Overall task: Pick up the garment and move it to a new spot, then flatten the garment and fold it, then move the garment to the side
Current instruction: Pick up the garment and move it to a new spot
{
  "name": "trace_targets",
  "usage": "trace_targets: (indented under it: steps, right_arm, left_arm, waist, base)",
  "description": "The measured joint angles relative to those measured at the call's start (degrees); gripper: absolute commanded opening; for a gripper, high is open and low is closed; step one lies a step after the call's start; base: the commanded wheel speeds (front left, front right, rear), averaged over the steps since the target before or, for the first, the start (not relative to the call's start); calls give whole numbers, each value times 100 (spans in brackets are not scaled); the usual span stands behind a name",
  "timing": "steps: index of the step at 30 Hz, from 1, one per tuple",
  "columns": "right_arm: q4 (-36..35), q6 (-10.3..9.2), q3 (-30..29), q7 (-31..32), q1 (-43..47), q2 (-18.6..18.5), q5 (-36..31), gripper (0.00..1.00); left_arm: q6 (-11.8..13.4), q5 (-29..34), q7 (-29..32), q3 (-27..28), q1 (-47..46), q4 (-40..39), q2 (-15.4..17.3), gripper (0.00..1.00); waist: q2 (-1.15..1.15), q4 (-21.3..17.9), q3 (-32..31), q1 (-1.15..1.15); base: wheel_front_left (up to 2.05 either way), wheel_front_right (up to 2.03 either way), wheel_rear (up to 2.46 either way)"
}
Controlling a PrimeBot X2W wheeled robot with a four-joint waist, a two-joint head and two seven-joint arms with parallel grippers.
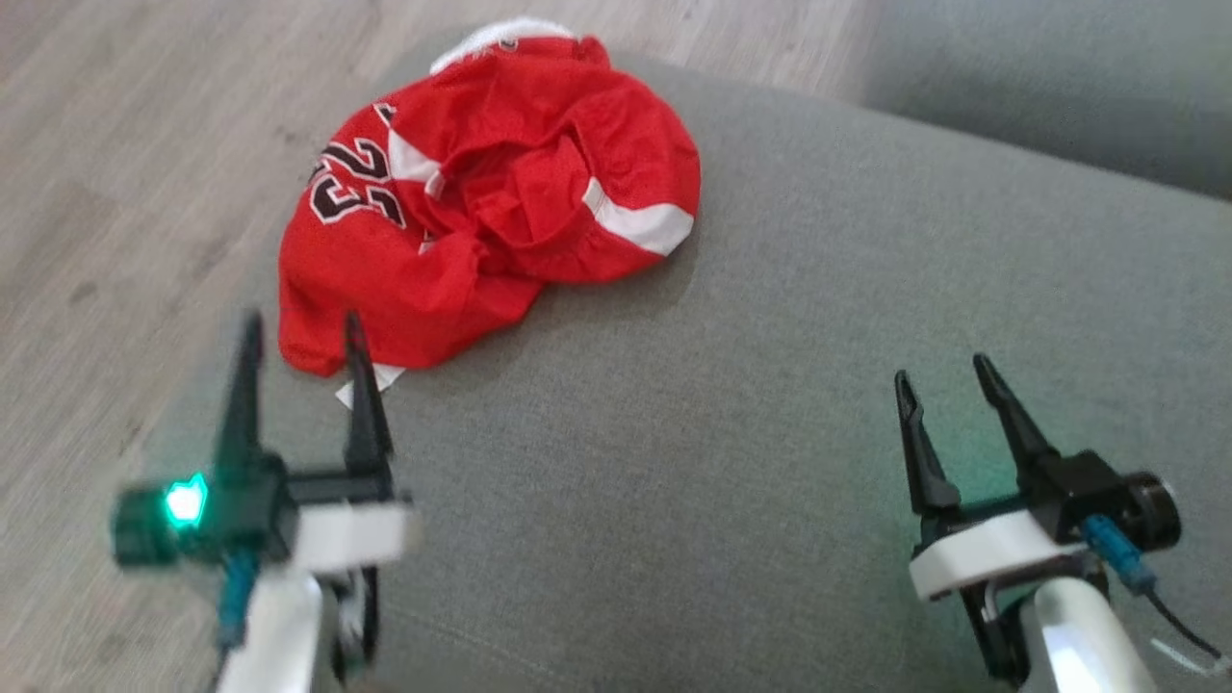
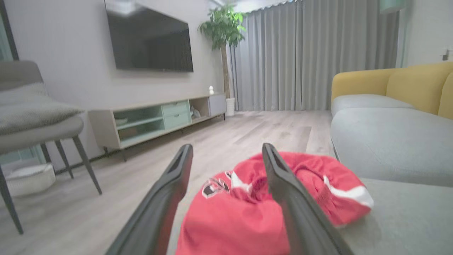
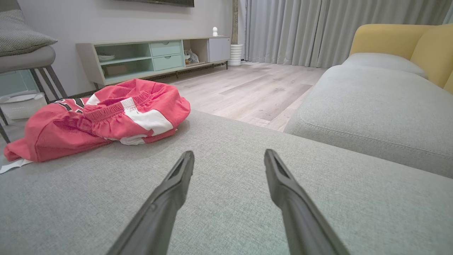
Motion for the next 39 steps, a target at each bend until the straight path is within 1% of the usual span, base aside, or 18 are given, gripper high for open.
trace_targets:
  steps: [2, 5, 7, 9, 12, 15, 18, 24, 28, 29, 30, 31, 32, 33, 34, 39]
  right_arm:
    - [-35, 0, -44, -1, -102, -1, -166, 100]
    - [-94, 0, -99, -1, -250, -33, -432, 100]
    - [-140, 0, -97, -1, -361, -153, -525, 100]
    - [-176, 0, -94, -1, -494, -343, -581, 100]
    - [-243, 0, -73, -1, -693, -592, -612, 100]
    - [-336, 0, -27, -1, -832, -755, -662, 100]
    - [-472, 0, 23, -36, -927, -855, -662, 100]
    - [-708, 0, 75, -62, -1071, -945, -662, 100]
    - [-811, 0, 146, -88, -1150, -949, -662, 100]
    - [-840, 0, 164, -101, -1161, -949, -662, 100]
    - [-877, 0, 188, -104, -1198, -949, -662, 100]
    - [-883, 0, 196, -105, -1221, -949, -662, 100]
    - [-884, 0, 207, -110, -1248, -949, -662, 100]
    - [-887, 0, 216, -110, -1262, -949, -662, 100]
    - [-896, 0, 223, -111, -1267, -948, -661, 100]
    - [-904, 0, 224, -112, -1367, -939, -661, 100]
  left_arm:
    - [-64, 111, -1, 77, -347, -193, 111, 100]
    - [-310, 193, -26, 148, -999, -188, 388, 100]
    - [-546, 242, -27, 138, -1519, 111, 572, 100]
    - [-818, 245, 62, 77, -2089, 641, 725, 100]
    - [-1201, 245, 689, -68, -2941, 1434, 871, 100]
    - [-1422, 230, 1349, -109, -3680, 2190, 947, 100]
    - [-1523, 164, 1848, -179, -4140, 2943, 1023, 100]
    - [-1618, 86, 2128, -272, -4416, 4179, 1118, 100]
    - [-1578, 103, 1838, -296, -4648, 4645, 1224, 100]
    - [-1524, 104, 1717, -293, -4734, 4729, 1249, 100]
    - [-1406, 109, 1452, -286, -4899, 4883, 1276, 100]
    - [-1361, 120, 1333, -281, -4975, 4957, 1278, 47]
    - [-1350, 134, 1250, -280, -5046, 5046, 1278, 34]
    - [-1355, 133, 1227, -274, -5100, 5143, 1280, 5]
    - [-1360, 129, 1205, -271, -5148, 5255, 1281, 0]
    - [-1347, 104, 790, -288, -5287, 5553, 1318, 0]
  waist:
    - [0, 5, 186, 0]
    - [0, -15, 500, 0]
    - [0, -43, 728, 0]
    - [0, -80, 961, 1]
    - [0, -152, 1298, 1]
    - [0, -248, 1593, 2]
    - [0, -373, 1829, 1]
    - [0, -627, 2152, 0]
    - [0, -767, 2298, -1]
    - [0, -793, 2332, -1]
    - [0, -837, 2392, -1]
    - [0, -857, 2416, -1]
    - [0, -876, 2434, -1]
    - [0, -899, 2452, -1]
    - [0, -921, 2468, -1]
    - [0, -1010, 2513, 0]
  base:
    - [0, 0, 0]
    - [0, 0, 0]
    - [0, 0, 0]
    - [0, 0, 0]
    - [0, 0, 0]
    - [0, 0, 0]
    - [0, 0, 0]
    - [0, 0, 0]
    - [0, 0, 0]
    - [0, 0, 0]
    - [0, 0, 0]
    - [0, 0, 0]
    - [0, 0, 0]
    - [0, 0, 0]
    - [0, 0, 0]
    - [0, 0, 0]
